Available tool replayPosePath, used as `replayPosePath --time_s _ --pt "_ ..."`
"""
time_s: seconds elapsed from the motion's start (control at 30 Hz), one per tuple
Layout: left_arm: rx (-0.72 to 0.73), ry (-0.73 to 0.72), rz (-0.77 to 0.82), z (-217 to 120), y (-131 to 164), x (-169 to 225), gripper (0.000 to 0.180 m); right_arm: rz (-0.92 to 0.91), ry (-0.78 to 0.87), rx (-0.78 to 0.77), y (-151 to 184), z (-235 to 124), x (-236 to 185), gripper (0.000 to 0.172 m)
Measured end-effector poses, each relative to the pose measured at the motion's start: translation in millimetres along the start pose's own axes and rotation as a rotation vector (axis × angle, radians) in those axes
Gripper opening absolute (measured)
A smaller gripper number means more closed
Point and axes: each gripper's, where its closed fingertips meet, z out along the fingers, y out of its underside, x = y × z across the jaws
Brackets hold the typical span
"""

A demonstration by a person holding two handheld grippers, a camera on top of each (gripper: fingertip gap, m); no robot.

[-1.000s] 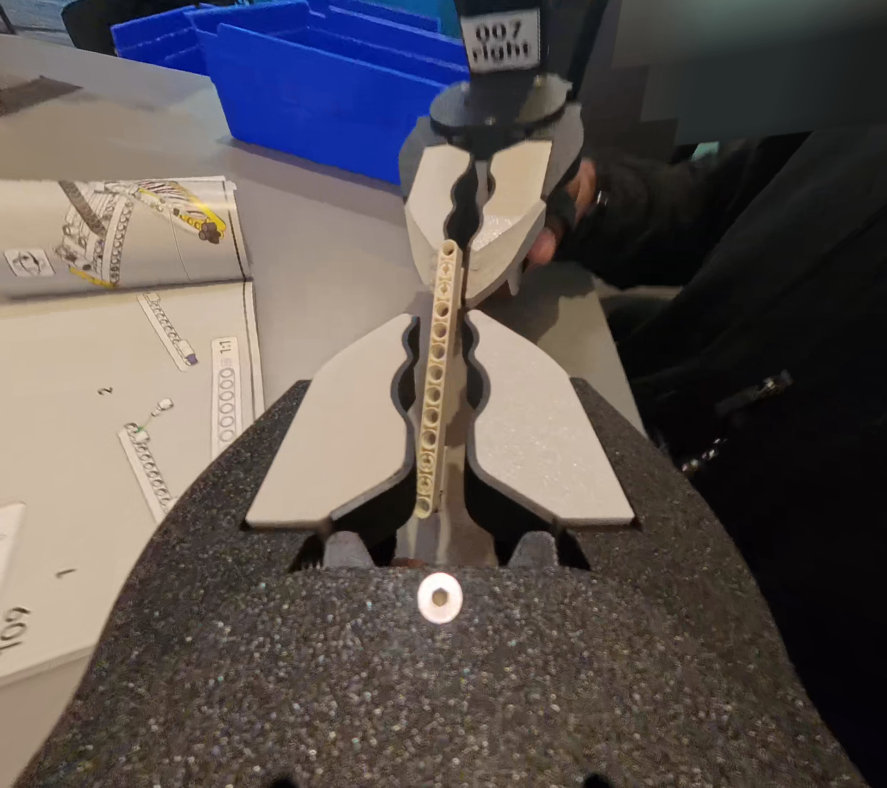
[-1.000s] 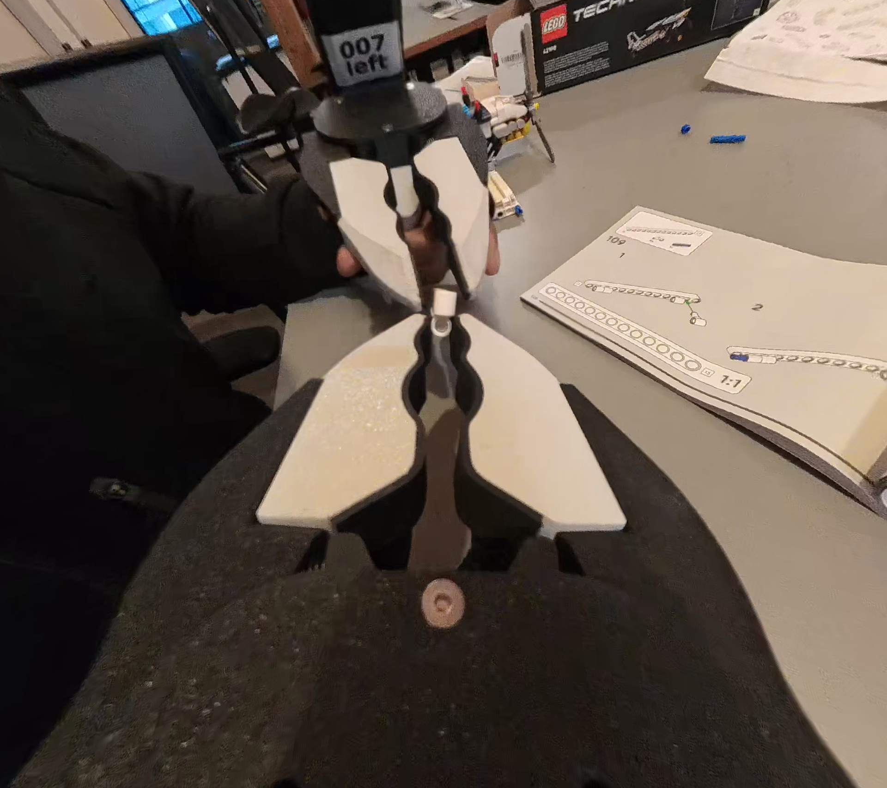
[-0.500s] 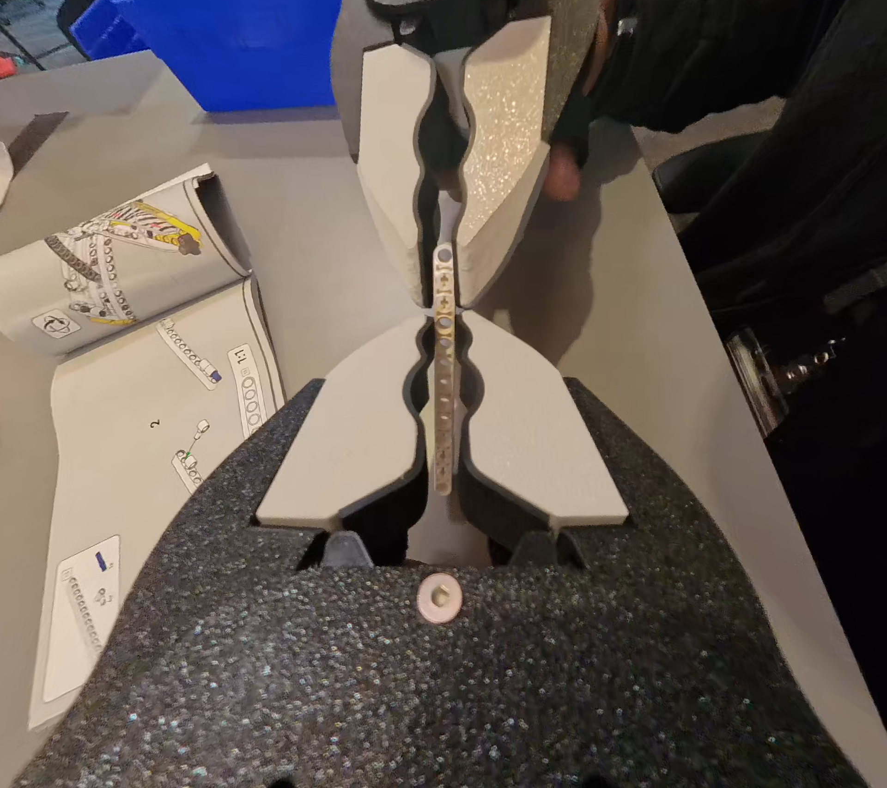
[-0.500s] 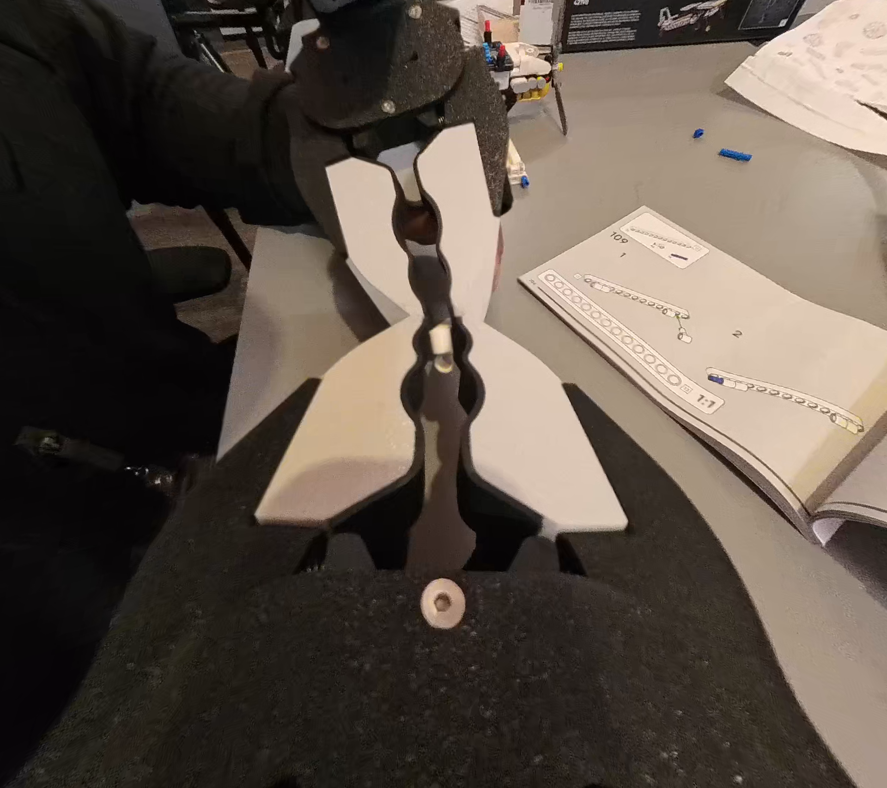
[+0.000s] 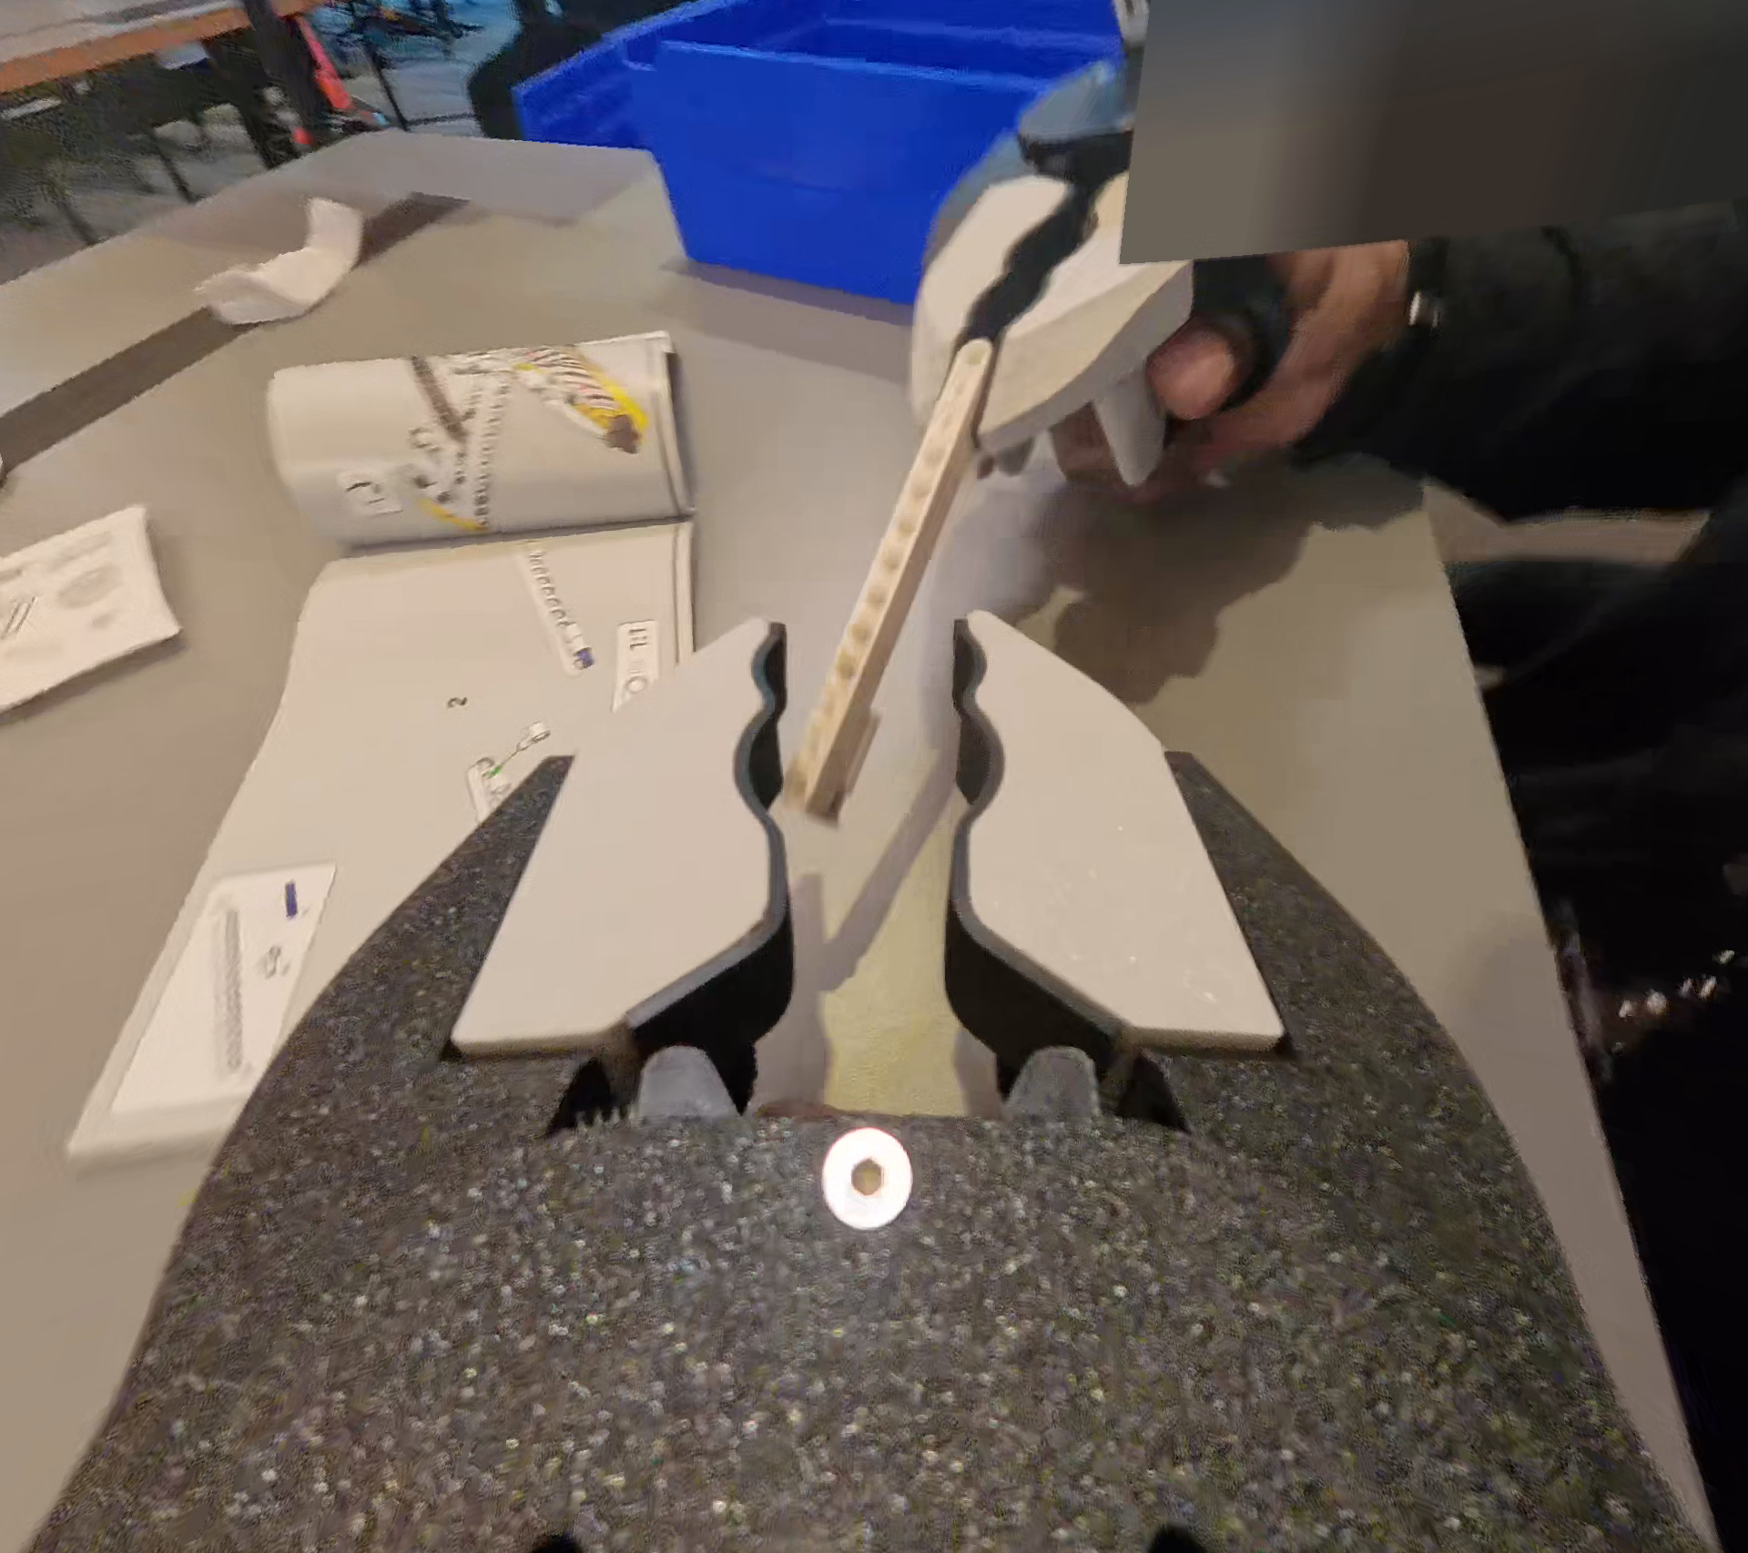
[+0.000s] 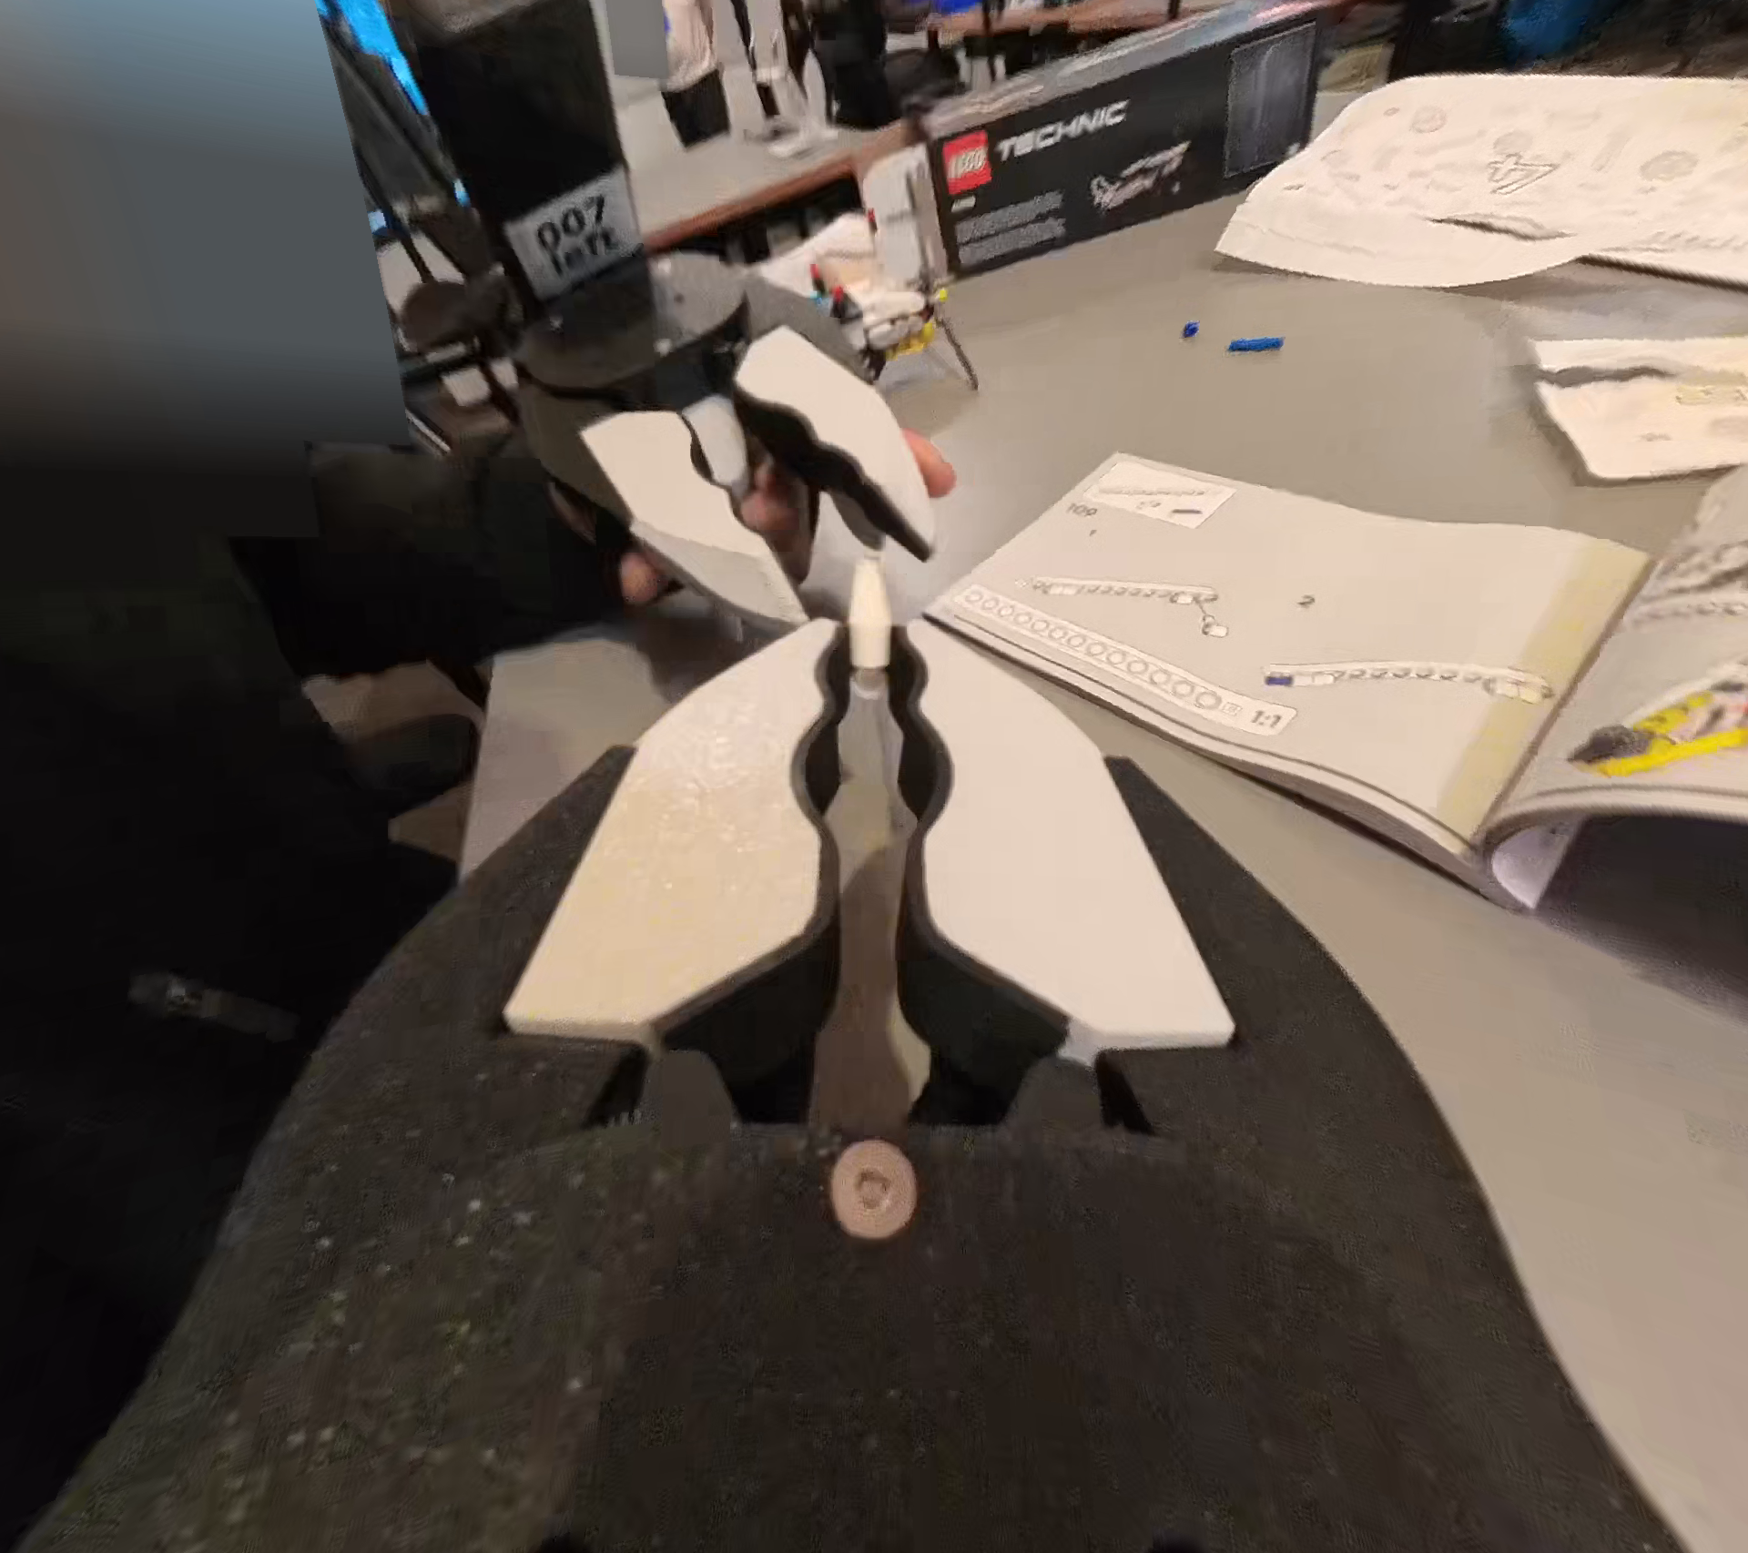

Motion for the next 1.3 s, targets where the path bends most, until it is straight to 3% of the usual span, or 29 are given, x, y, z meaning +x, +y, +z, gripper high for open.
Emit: replayPosePath --time_s 0.17,0.4,0.73,1.3 --pt "0.136 -0.028 -0.273 -14.9 -8.3 -16.8 0.035 0.230 -0.033 0.140 -8.9 -10.0 7.4 0.007" --pt "0.317 0.069 -0.556 -25.9 -20.1 -8.9 0.027 0.369 -0.122 0.305 -21.4 -9.5 -3.8 0.007" --pt "0.345 0.141 -0.553 -40.6 -21.5 0.1 0.009 0.342 -0.137 0.283 -20.9 -9.2 -13.0 0.007" --pt "0.347 0.262 -0.621 -42.3 -24.1 4.6 0.008 0.360 -0.171 0.297 -22.4 -8.9 -13.8 0.007"
